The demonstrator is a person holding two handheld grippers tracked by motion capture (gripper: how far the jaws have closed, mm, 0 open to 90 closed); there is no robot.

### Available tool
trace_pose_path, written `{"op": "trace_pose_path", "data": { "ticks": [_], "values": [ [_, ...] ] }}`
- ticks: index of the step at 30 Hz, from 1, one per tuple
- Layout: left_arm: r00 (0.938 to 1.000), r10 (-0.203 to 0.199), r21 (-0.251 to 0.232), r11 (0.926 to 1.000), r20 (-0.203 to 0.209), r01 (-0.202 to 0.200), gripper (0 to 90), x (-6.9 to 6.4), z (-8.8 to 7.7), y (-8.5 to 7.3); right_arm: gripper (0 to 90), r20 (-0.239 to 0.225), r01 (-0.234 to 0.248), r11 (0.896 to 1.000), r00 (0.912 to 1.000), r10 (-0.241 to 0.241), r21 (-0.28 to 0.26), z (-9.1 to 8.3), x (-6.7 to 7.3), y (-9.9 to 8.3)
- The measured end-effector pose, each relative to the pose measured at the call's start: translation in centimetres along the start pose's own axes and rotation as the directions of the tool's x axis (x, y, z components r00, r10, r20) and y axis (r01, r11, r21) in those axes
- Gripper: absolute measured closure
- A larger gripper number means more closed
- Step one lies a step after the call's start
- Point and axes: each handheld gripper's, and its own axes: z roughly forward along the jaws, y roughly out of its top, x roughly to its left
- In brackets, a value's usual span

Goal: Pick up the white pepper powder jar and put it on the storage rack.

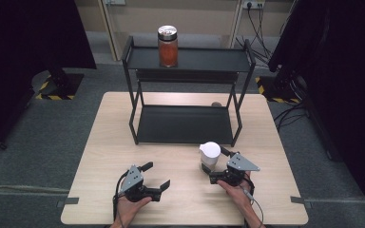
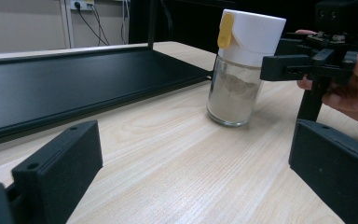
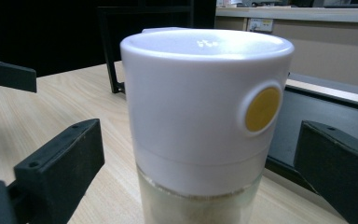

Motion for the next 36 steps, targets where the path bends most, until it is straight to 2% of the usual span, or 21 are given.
{"op": "trace_pose_path", "data": {
  "ticks": [13,24,28,36],
  "values": [
    [1.0,-0.003,0.001,1.0,0.0,0.003,2.3,0.02,-0.01,-0.03,14.2,-0.017,0.006,1.0,0.9998,-0.006,0.013,0.9,-0.74,0.08],
    [1.0,-0.007,0.001,1.0,0.0,0.007,2.4,0.02,-0.02,-0.06,30.3,-0.037,0.024,1.0,0.999,-0.024,0.017,0.99,-0.88,0.22],
    [0.9999,-0.01,0.001,1.0,0.002,0.01,2.4,0.06,-0.01,-0.06,30.5,-0.036,0.016,1.0,0.9992,-0.016,0.02,0.88,-0.92,0.34],
    [1.0,-0.008,0.001,1.0,0.002,0.008,2.5,0.07,-0.06,-0.04,30.7,-0.026,0.031,0.999,0.9992,-0.03,0.028,0.63,-0.52,0.88]
  ]
}}
